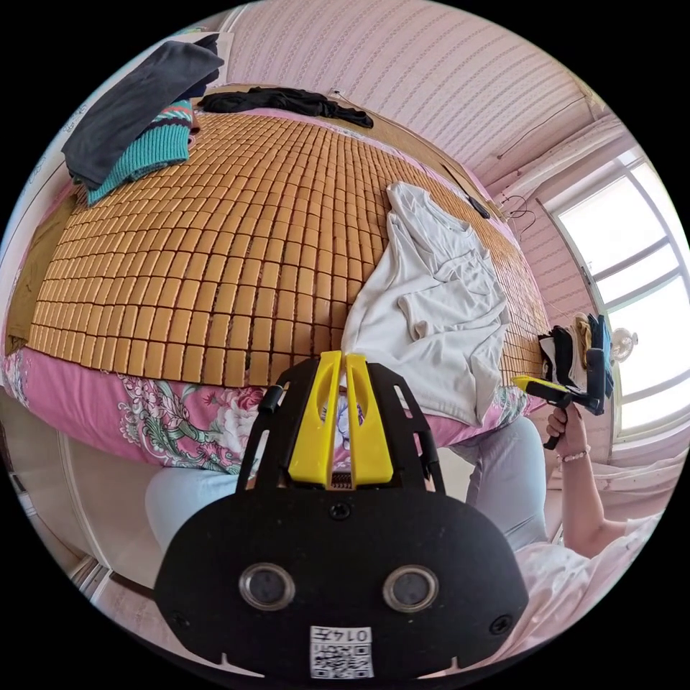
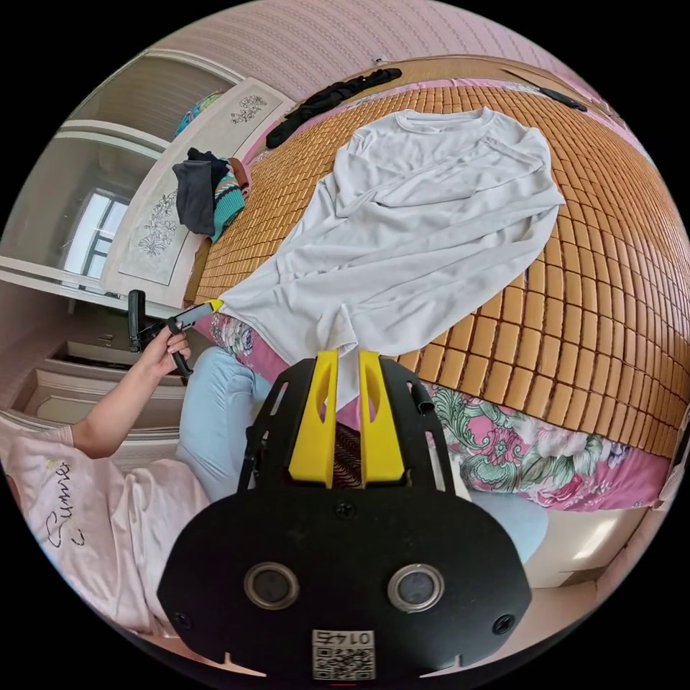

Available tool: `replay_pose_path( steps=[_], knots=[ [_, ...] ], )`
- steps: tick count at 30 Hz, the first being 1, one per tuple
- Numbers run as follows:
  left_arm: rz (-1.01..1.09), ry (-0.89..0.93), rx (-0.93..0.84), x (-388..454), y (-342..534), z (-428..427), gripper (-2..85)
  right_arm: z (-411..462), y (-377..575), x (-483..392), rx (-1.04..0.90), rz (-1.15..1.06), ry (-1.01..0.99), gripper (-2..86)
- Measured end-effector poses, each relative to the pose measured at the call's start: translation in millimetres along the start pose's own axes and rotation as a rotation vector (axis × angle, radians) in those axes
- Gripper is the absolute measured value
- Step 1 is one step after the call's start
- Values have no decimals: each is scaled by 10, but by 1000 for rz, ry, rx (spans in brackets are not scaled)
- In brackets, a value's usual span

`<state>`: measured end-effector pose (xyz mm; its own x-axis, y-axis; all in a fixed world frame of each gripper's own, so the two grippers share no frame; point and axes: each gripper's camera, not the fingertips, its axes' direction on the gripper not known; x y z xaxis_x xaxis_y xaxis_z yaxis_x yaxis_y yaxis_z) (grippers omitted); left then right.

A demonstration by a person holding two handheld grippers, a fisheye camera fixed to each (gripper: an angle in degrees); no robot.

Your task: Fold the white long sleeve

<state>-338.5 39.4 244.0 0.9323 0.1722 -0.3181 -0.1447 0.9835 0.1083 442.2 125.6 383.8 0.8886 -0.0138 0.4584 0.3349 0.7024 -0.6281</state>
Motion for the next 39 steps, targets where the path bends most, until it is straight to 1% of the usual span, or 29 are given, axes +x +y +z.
replay_pose_path(
  steps=[3,4,6,7,11,13,14,16,17,18,19,20,22,23,24,25,26,27,28,30,31,33,35,37,38,39],
  knots=[
    [10,-6,-1,-45,57,-62,-10,221,-9,-45,-33,5,33,100],
    [13,-4,1,-56,71,-78,-10,323,6,-20,-71,16,37,98],
    [21,4,11,-103,128,-169,-10,314,109,10,-64,18,22,67],
    [26,9,14,-115,142,-198,-10,198,226,40,-15,31,7,35],
    [59,70,47,-208,265,-469,-10,-325,716,243,96,88,-43,18],
    [71,119,73,-242,337,-638,-10,-789,1177,423,192,160,-36,13],
    [84,157,107,-255,396,-783,-10,-915,1303,461,222,176,-40,12],
    [113,238,172,-248,496,-1046,-10,-1432,1816,563,358,224,-65,10],
    [141,302,223,-221,566,-1248,-10,-1566,1939,574,396,230,-78,9],
    [179,366,275,-171,632,-1476,-10,-1835,2166,574,479,224,-117,8],
    [199,391,302,-137,663,-1604,-10,-2106,2359,540,568,204,-158,8],
    [251,439,365,-53,724,-1893,-10,-2242,2439,508,610,186,-178,8],
    [330,483,468,95,807,-2387,-10,-2802,2643,254,747,64,-213,7],
    [383,499,539,198,848,-2762,-10,-2942,2669,166,774,27,-211,7],
    [441,509,614,300,877,-3167,-10,-3249,2702,-50,823,-60,-198,6],
    [473,510,655,351,890,-3380,-10,-3566,2709,-307,863,-158,-177,6],
    [532,509,737,451,914,-3814,-10,-3726,2707,-450,881,-211,-165,6],
    [575,507,822,541,935,-4254,-10,-4050,2706,-757,919,-315,-138,6],
    [591,508,862,582,946,-4474,-10,-4371,2722,-1076,967,-414,-110,6],
    [653,472,1022,742,998,-5294,-10,-4815,2765,-1529,1047,-546,-78,5],
    [661,452,1059,779,1007,-5473,-10,-5064,2779,-1773,1097,-607,-70,5],
    [666,362,1155,894,963,-5995,-10,-5340,2698,-2035,1121,-668,-69,4],
    [641,315,1146,930,787,-6149,-10,-5465,2436,-2171,1084,-639,4,3],
    [568,286,1071,914,480,-6073,-10,-5345,1791,-2102,918,-534,73,1],
    [515,242,977,900,209,-5894,-10,-5264,1593,-2037,859,-502,75,0],
    [453,187,885,867,-66,-5632,-10,-5055,1205,-1863,754,-431,71,0]
  ],
)
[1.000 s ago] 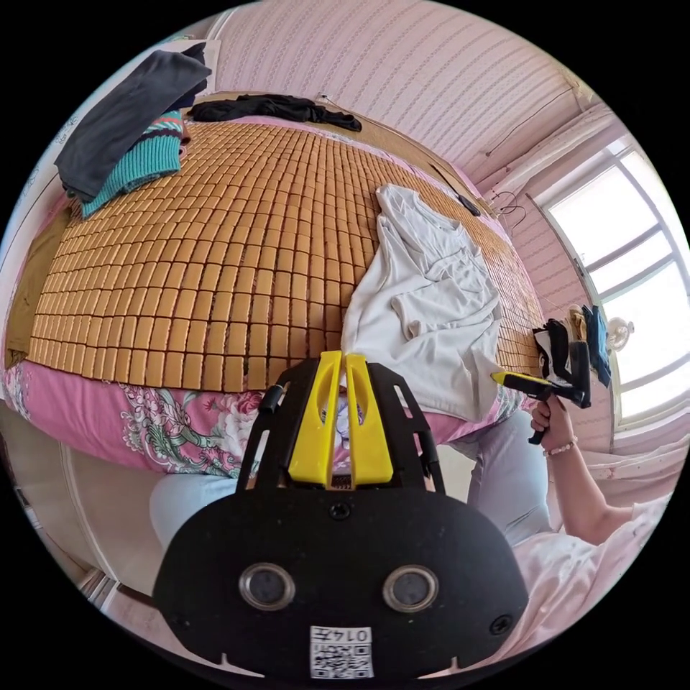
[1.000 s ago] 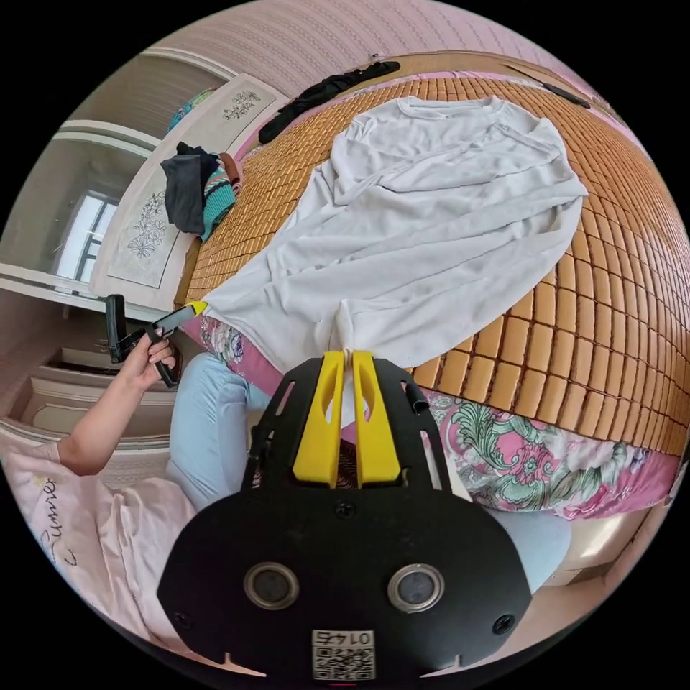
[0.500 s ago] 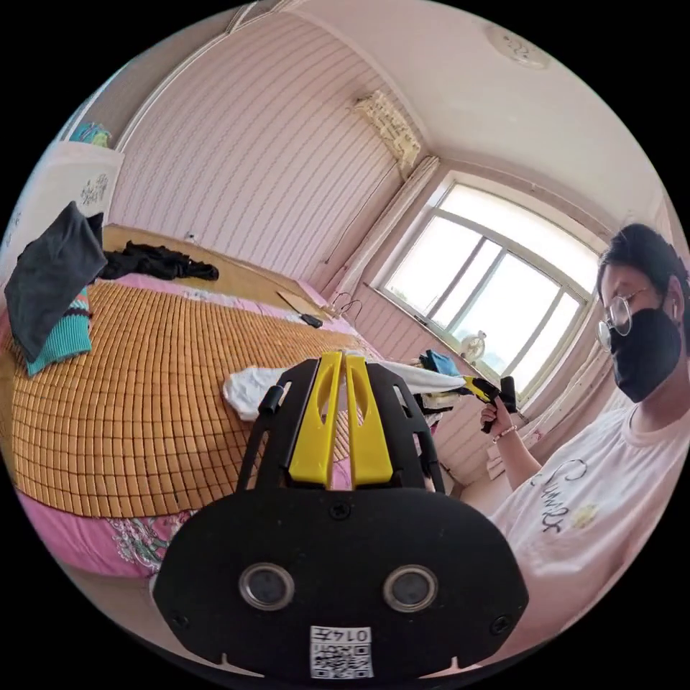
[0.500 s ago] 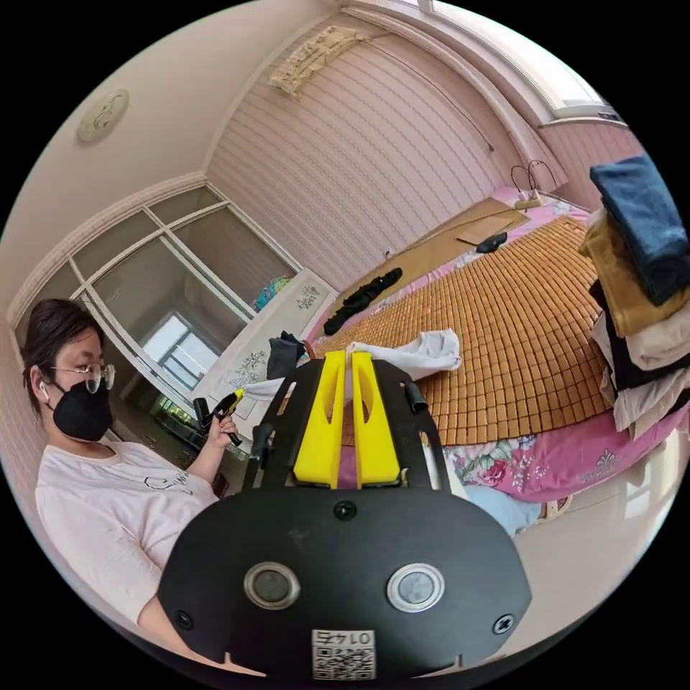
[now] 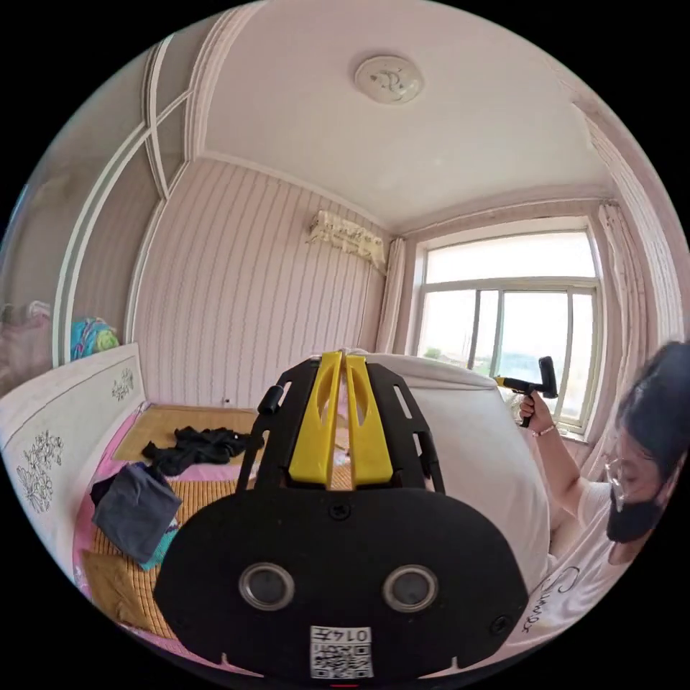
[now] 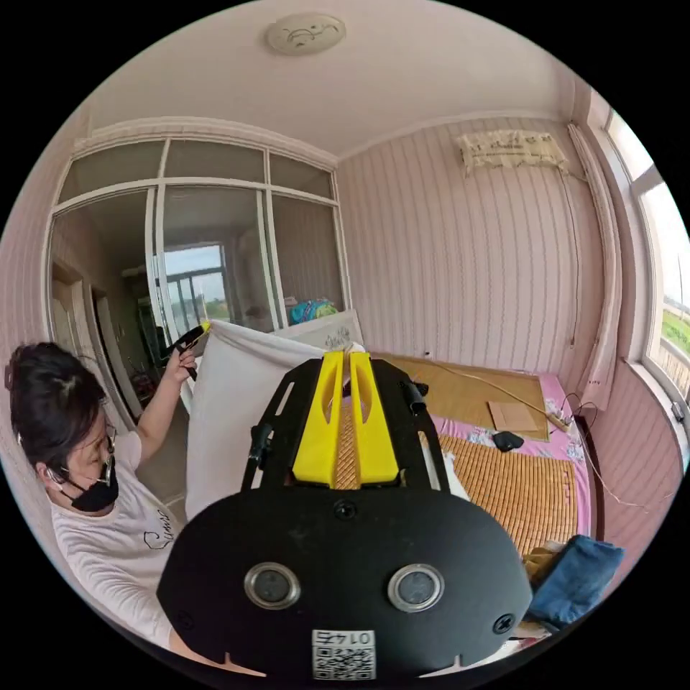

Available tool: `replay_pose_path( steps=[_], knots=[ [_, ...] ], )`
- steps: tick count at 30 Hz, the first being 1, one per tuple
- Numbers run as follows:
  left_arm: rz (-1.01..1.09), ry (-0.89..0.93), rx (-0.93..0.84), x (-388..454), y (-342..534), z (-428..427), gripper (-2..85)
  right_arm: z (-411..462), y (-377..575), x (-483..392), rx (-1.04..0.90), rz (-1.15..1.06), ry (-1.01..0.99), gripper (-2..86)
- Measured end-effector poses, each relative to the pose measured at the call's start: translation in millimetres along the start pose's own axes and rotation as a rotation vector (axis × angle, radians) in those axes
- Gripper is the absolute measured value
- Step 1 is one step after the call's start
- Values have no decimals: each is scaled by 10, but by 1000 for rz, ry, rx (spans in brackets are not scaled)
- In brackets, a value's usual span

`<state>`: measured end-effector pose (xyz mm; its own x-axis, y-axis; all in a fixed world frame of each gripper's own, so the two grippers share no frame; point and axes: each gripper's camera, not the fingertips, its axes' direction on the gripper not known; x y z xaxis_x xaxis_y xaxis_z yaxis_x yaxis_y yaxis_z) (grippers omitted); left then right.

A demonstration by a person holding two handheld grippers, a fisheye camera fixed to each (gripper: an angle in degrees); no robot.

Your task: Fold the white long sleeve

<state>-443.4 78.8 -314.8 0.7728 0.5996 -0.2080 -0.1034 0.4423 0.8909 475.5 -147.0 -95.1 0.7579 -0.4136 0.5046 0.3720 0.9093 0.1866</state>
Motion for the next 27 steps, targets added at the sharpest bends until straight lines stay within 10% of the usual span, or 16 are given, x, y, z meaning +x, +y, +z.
replay_pose_path(
  steps=[4,14,27],
  knots=[
    [-184,-22,-132,-361,131,754,-10,752,-93,636,-49,202,25,-1],
    [77,-50,222,496,-872,221,-10,-209,-1011,-203,360,-84,51,2],
    [-62,-210,-642,-199,3051,2077,-10,2899,1986,1068,-418,371,25,7]
  ],
)
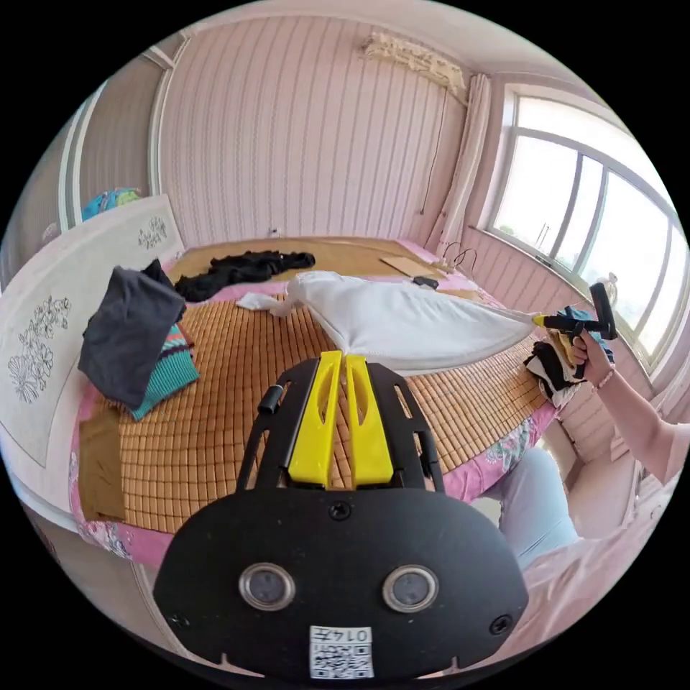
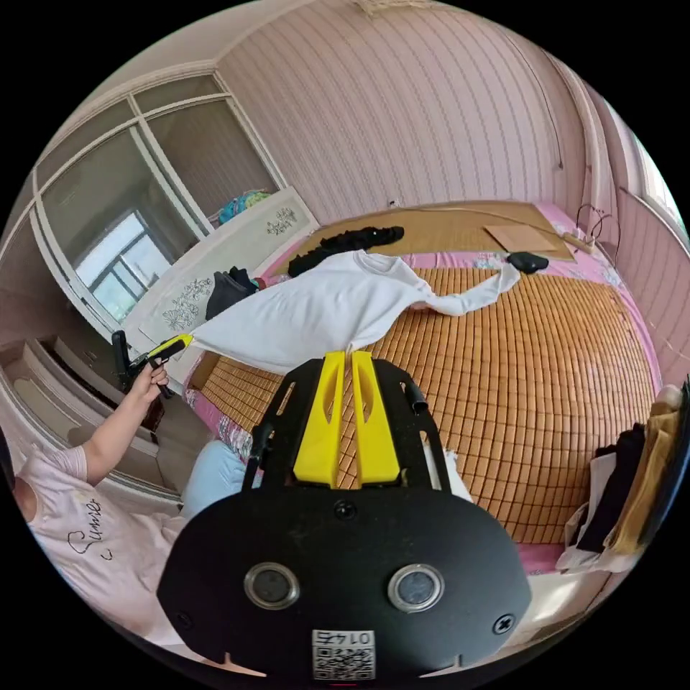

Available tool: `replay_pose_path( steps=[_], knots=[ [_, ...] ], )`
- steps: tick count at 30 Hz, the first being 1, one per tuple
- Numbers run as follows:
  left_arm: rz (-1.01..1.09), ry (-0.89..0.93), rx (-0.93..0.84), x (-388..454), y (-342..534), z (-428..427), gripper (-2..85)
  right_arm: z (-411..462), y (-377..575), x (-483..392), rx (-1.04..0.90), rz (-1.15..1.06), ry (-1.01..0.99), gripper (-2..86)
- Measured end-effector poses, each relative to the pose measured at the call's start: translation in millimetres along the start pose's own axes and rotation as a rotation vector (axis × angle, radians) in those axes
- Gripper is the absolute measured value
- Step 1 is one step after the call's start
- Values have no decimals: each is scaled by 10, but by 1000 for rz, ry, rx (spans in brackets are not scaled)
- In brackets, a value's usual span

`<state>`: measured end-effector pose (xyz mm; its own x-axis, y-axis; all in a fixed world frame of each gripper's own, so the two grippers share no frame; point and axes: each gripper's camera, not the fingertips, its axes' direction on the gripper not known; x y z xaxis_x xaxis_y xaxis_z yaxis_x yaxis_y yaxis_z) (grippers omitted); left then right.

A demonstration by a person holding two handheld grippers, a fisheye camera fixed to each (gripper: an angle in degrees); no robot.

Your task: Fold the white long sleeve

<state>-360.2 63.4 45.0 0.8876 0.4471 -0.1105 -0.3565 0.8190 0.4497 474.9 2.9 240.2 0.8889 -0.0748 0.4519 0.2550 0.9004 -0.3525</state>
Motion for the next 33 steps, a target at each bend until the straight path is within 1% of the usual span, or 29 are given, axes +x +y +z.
replay_pose_path(
  steps=[1,3,6,9,15,18,24,29,33],
  knots=[
    [-10,-10,-42,-2,95,150,-10,310,95,139,-72,61,-22,7],
    [-46,-39,-203,20,436,636,-10,665,231,267,-156,130,-15,7],
    [-122,3,-322,45,767,970,-10,1044,407,339,-281,160,2,7],
    [-111,13,-373,100,959,1058,-10,1205,528,361,-387,158,18,8],
    [-75,45,-400,182,1131,965,-10,1133,635,383,-411,206,-49,8],
    [-72,55,-418,228,1206,922,-10,1119,655,283,-432,191,-48,9],
    [-71,74,-461,371,1431,904,-9,1226,638,-30,-525,113,2,13],
    [-98,15,-481,478,1514,956,-2,1381,536,-207,-575,80,72,28],
    [-108,7,-490,526,1488,996,3,1428,376,-274,-565,86,105,75]
  ],
)
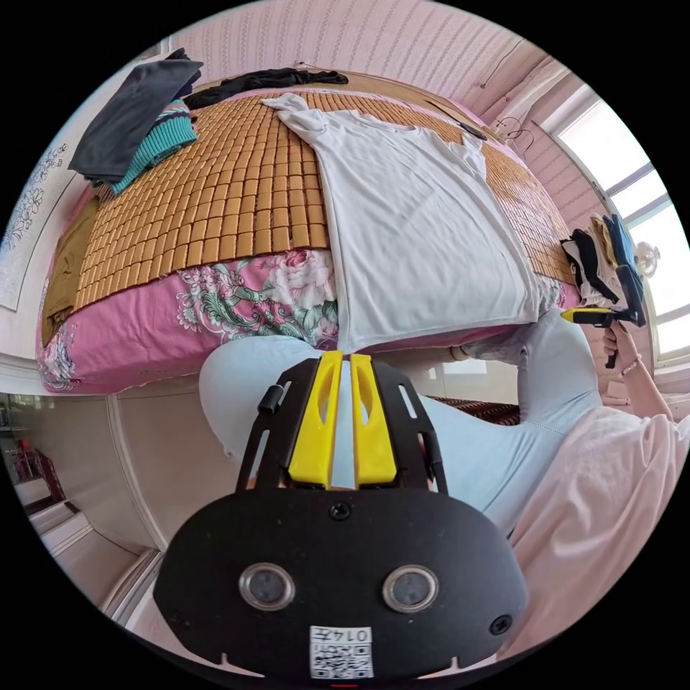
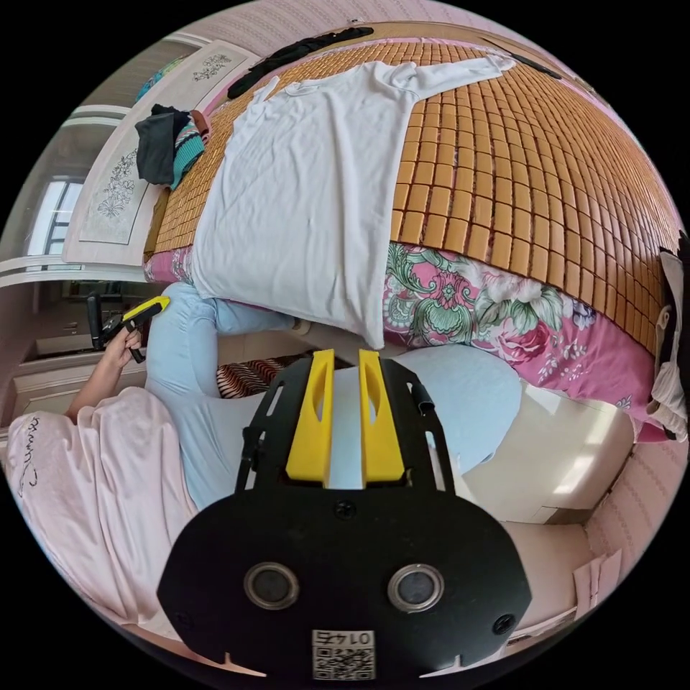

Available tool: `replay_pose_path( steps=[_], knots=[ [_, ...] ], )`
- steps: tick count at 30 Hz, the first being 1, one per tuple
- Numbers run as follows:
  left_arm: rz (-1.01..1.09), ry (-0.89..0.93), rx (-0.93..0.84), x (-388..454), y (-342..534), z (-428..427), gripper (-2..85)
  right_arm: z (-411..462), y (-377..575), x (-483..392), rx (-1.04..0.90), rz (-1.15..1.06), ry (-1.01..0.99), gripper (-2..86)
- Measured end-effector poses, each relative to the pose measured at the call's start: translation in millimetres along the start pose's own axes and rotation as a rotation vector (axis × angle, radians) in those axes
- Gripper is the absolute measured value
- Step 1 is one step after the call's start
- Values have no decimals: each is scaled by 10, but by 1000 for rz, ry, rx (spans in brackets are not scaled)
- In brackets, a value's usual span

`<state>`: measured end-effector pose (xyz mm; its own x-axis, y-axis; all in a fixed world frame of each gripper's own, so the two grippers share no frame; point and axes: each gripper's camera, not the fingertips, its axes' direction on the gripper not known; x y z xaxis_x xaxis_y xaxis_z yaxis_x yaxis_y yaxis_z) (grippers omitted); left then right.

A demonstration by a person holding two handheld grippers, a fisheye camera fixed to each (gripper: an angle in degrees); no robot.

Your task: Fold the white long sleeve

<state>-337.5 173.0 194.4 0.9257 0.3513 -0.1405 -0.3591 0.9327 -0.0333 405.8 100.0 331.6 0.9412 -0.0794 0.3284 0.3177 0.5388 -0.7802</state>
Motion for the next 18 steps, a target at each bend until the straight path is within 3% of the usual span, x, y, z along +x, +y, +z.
replay_pose_path(
  steps=[14,18],
  knots=[
    [224,-191,-108,810,-1245,683,50,235,-1140,-677,-59,-97,158,96],
    [314,-187,-172,958,-1398,766,22,398,-1386,-809,-102,-100,204,94]
  ],
)
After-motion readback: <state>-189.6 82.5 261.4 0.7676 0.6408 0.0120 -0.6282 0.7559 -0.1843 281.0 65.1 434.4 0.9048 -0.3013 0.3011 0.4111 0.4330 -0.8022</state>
